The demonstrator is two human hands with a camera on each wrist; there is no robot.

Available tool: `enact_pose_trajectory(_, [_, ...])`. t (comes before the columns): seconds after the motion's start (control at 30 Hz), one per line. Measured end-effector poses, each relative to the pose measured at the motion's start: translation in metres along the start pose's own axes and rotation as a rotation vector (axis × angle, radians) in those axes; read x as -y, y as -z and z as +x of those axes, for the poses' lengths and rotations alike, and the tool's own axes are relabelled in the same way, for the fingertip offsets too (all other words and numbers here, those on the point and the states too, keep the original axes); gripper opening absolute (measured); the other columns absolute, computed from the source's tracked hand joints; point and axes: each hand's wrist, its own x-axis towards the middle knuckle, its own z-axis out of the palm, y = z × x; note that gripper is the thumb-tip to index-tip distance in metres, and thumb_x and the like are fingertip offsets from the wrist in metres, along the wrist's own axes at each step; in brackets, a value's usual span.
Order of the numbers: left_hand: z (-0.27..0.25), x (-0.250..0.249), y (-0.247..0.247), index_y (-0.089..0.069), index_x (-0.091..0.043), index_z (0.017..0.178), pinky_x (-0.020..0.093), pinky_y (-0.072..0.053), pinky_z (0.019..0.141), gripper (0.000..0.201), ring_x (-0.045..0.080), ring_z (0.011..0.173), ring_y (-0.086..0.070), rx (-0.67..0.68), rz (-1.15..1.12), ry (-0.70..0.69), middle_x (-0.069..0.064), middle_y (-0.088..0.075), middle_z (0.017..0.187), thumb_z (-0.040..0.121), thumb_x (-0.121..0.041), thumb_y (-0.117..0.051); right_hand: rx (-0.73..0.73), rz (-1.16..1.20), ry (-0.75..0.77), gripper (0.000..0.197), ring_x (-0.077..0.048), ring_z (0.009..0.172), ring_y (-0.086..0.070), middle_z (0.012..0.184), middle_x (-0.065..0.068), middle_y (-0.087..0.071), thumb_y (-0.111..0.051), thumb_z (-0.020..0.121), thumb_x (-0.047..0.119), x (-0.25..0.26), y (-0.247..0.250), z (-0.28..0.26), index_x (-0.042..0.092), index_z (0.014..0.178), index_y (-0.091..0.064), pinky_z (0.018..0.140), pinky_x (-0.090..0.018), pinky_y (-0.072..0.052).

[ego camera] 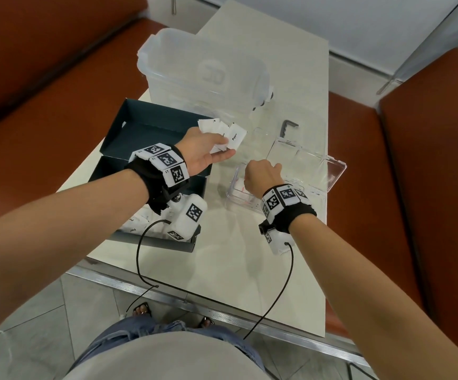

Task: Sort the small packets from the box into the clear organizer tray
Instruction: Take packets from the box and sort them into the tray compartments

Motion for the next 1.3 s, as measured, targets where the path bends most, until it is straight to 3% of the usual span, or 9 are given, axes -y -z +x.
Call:
enact_pose_trajectory(0.2, [0.0,0.0,0.001,-0.055,0.0,0.112,0.033,-0.061,0.066,0.025,0.029,0.097,-0.062,0.005,0.002,0.003,0.017,-0.061,0.108,0.09,0.013,-0.055,0.076,-0.041,0.01,0.024,-0.029,0.087,-0.047,0.07,-0.002,-0.041,-0.048,0.085,0.002,0.004,0.003,0.001,0.013,0.067,-0.038,0.096,-0.043,-0.03])
enact_pose_trajectory(0.23, [0.0,0.0,0.001,-0.055,0.0,0.111,0.033,-0.061,0.066,0.025,0.029,0.098,-0.062,0.005,0.003,0.004,0.017,-0.061,0.108,0.09,0.013,-0.055,0.086,-0.031,0.019,0.013,-0.029,0.094,-0.051,0.077,-0.002,-0.05,-0.047,0.086,0.004,0.004,0.003,0.001,0.013,0.076,-0.05,0.096,-0.044,-0.029])
enact_pose_trajectory(0.33, [0.0,-0.001,0.001,-0.055,0.0,0.111,0.032,-0.061,0.065,0.025,0.029,0.099,-0.062,0.002,-0.001,0.008,0.018,-0.06,0.111,0.09,0.013,-0.056,0.098,-0.061,0.048,0.034,-0.026,0.109,-0.052,0.107,-0.002,-0.064,-0.045,0.088,0.01,0.003,-0.002,0.001,0.021,0.116,-0.061,0.098,-0.044,-0.027])
enact_pose_trajectory(0.6, [-0.002,0.0,-0.004,-0.054,0.002,0.116,0.035,-0.061,0.072,0.029,0.03,0.105,-0.062,0.007,0.019,0.001,0.021,-0.059,0.123,0.089,0.013,-0.057,-0.046,-0.023,0.06,0.034,-0.024,0.099,-0.057,0.102,0.001,-0.068,-0.045,0.088,0.01,-0.002,-0.005,0.001,0.025,0.11,-0.066,0.095,-0.042,-0.024])
enact_pose_trajectory(0.73, [-0.003,0.002,-0.005,-0.056,0.003,0.115,0.033,-0.061,0.073,0.029,0.031,0.109,-0.062,0.017,0.037,-0.018,0.023,-0.06,0.125,0.088,0.013,-0.059,-0.239,0.322,-0.03,0.035,-0.025,0.103,-0.059,0.108,0.001,-0.068,-0.042,0.092,0.01,-0.011,0.016,-0.002,0.021,0.109,-0.07,0.096,-0.039,-0.029])
enact_pose_trajectory(0.87, [-0.003,0.005,-0.006,-0.059,0.003,0.116,0.029,-0.06,0.072,0.032,0.027,0.102,-0.065,0.052,0.076,-0.028,0.019,-0.064,0.119,0.087,0.013,-0.061,-0.459,0.916,-0.064,0.025,-0.019,0.088,-0.067,0.097,-0.003,-0.072,-0.05,0.096,0.023,-0.018,0.042,-0.008,0.015,0.111,-0.068,0.084,-0.021,-0.049])
enact_pose_trajectory(0.97, [-0.004,0.008,-0.009,-0.062,0.001,0.112,0.026,-0.059,0.07,0.027,0.024,0.095,-0.066,0.095,0.096,-0.021,0.014,-0.067,0.107,0.087,0.011,-0.062,-0.407,1.005,-0.051,0.027,-0.012,0.077,-0.067,0.092,0.0,-0.071,-0.059,0.092,0.032,-0.018,0.049,-0.01,0.018,0.114,-0.066,0.079,-0.026,-0.051])
enact_pose_trajectory(1.07, [-0.004,0.007,-0.014,-0.062,0.0,0.107,0.028,-0.06,0.069,0.016,0.026,0.099,-0.066,0.083,0.072,0.008,0.017,-0.065,0.113,0.091,0.002,-0.061,-0.364,0.99,-0.033,0.022,-0.007,0.06,-0.061,0.075,-0.001,-0.067,-0.065,0.089,0.017,-0.022,0.047,-0.01,0.006,0.107,-0.07,0.07,-0.027,-0.054])
enact_pose_trajectory(1.3, [-0.006,0.004,-0.016,-0.055,0.001,0.104,0.035,-0.061,0.07,0.01,0.027,0.081,-0.073,0.096,0.002,0.037,0.022,-0.067,0.104,0.099,0.001,-0.047,-0.287,1.489,-0.119,0.018,-0.011,0.061,-0.058,0.074,-0.007,-0.064,-0.061,0.091,0.003,-0.038,0.053,-0.012,0.0,0.108,-0.067,0.062,-0.022,-0.053])
